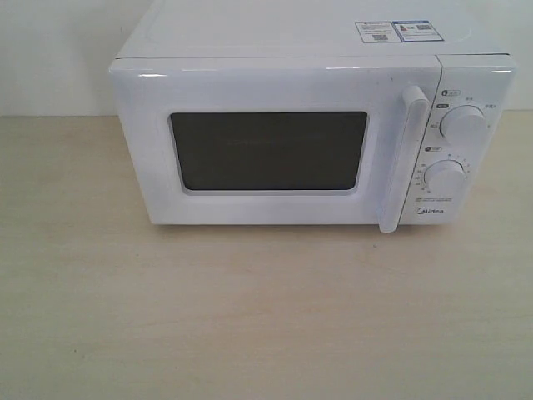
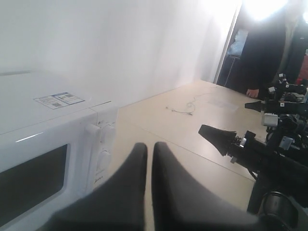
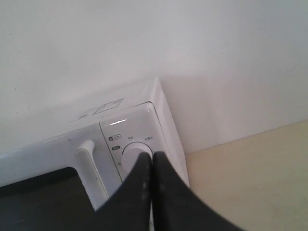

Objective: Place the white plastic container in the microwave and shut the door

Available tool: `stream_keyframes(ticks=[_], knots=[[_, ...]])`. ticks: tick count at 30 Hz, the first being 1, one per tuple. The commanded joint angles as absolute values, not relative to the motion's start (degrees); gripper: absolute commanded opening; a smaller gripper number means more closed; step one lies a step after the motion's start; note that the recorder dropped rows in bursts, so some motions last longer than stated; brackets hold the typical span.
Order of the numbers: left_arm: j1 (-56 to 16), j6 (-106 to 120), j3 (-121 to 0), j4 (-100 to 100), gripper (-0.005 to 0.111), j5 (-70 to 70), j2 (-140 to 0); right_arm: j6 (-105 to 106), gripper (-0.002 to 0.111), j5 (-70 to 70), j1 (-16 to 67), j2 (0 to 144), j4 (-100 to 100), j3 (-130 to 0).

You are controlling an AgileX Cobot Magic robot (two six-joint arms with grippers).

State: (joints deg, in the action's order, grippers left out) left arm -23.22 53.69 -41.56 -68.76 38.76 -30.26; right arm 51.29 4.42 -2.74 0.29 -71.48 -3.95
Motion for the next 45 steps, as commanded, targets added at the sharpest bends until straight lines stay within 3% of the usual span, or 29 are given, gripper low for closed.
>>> stream_keyframes(ticks=[1, 5, 7, 23, 45], knots=[[-23.39, 53.55, -41.14, -69.38, 0.004, 38.58, -30.06, 18.97, 0.000, 4.75, -2.90, 0.00, -40.15, -4.02], [-23.39, 53.55, -41.14, -69.38, 0.004, 38.58, -30.06, -12.11, 0.000, 5.00, -2.90, 0.00, -6.86, -4.02], [-23.39, 53.55, -41.14, -69.38, 0.004, 38.58, -30.06, -13.48, 0.000, 6.17, -2.90, 0.00, -2.13, -4.02], [-23.39, 53.55, -41.14, -69.38, 0.004, 38.58, -30.06, -7.82, 0.000, 19.10, -2.90, 0.00, 3.16, 0.00], [-23.39, 53.55, -41.14, -69.38, 0.004, 38.58, -30.06, -5.92, 0.000, 17.35, -2.90, 0.00, 2.03, 0.00]])
